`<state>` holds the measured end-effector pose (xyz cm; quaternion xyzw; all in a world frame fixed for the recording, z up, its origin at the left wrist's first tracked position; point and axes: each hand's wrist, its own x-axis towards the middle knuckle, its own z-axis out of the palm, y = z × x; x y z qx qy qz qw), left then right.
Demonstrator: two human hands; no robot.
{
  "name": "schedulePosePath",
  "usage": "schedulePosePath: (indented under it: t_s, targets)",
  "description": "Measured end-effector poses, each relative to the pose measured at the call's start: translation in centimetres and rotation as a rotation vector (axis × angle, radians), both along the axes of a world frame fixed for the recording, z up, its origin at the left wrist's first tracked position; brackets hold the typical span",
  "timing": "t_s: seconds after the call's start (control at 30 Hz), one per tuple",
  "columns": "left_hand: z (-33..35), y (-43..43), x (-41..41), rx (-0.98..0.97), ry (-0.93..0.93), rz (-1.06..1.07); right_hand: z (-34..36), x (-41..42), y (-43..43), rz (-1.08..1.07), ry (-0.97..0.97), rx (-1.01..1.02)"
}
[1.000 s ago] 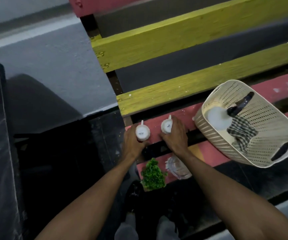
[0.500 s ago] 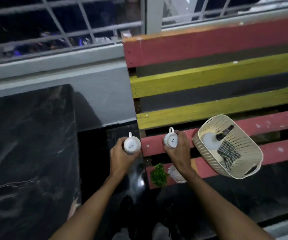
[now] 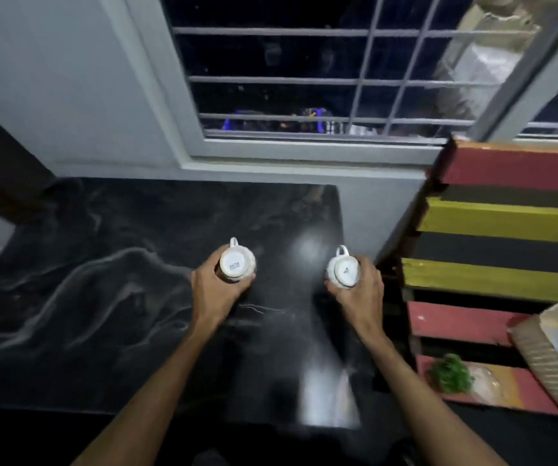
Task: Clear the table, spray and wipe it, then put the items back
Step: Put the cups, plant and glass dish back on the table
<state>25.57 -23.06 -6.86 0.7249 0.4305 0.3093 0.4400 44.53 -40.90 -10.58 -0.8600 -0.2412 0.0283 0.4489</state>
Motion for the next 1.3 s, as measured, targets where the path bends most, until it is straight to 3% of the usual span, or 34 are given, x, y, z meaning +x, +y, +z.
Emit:
schedulePosePath:
  t_s: [0.23,0.5,0.87,1.3]
  targets:
    - [-1.3,18.9,-11.7,-0.055,0.108,0.000,-0.4,-10.7,18.3,0.050,0.105,-0.050]
    - [-4.6,32.7,-15.8,-0.128,0.199,-0.008,-2.8,-12.6,29.9,0.041,0.135,-0.152]
    - [-8.8,36.3,-18.9,-0.209,0.099,-0.127,-4.8,-14.0,32.1,-0.113,0.125,-0.214]
    - [-10.0,35.9,-19.3,-0.221,0.116,-0.102,-5.3,-13.2,30.5,-0.113,0.109,-0.191]
